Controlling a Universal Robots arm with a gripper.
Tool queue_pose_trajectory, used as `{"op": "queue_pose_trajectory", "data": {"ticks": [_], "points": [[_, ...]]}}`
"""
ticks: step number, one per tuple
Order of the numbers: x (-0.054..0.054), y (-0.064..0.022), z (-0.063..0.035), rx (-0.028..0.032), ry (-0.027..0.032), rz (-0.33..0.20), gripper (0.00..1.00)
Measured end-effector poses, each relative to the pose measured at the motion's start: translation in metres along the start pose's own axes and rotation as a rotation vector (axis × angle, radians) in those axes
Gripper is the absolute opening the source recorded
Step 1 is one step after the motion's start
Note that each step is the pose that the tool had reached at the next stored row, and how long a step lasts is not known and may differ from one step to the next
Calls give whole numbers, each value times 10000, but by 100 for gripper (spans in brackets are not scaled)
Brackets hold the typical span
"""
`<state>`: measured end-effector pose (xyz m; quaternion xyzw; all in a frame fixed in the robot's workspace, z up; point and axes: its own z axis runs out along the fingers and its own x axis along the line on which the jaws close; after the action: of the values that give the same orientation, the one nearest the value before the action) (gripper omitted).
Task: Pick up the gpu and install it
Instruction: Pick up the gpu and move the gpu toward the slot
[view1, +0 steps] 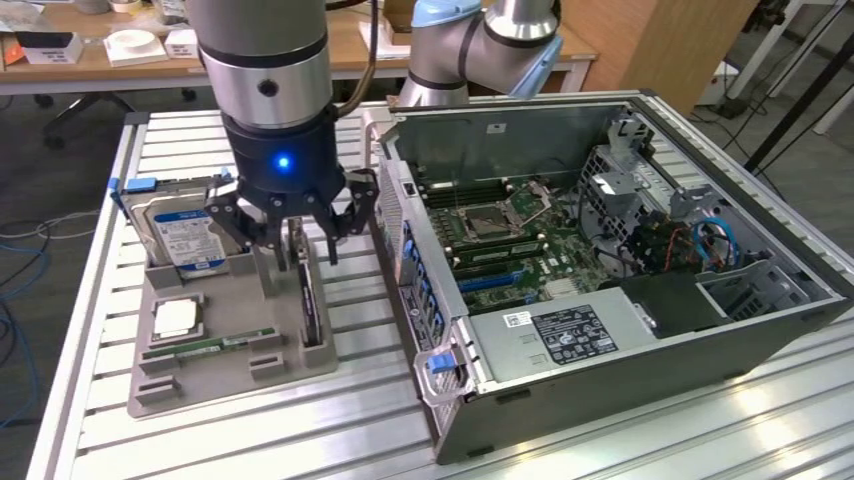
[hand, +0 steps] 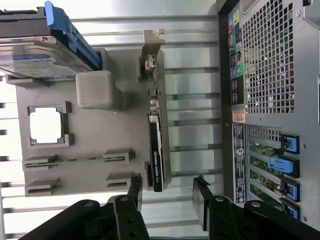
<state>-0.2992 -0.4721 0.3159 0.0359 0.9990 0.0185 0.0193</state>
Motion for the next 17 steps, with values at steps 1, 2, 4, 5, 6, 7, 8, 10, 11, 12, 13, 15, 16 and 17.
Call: {"op": "queue_pose_trajectory", "data": {"ticks": [1,2,4,5,6,7,8,10,11,12,13,15,16,17], "points": [[0,-3,5,0,0,0,53],[-1,-7,10,0,0,0,53],[-2,-14,21,0,0,0,53],[-2,-18,26,0,0,0,53],[-3,-23,32,0,0,-1,53],[-3,-27,38,-1,-1,-1,53],[-3,-30,43,0,-1,0,53],[-5,-36,53,0,0,0,53],[-5,-39,58,1,1,0,53],[-6,-43,63,1,1,0,53],[-6,-46,68,0,0,-1,53],[-8,-53,79,0,0,-1,53],[-9,-57,84,0,0,-1,53],[-9,-61,90,-1,0,0,53]]}}
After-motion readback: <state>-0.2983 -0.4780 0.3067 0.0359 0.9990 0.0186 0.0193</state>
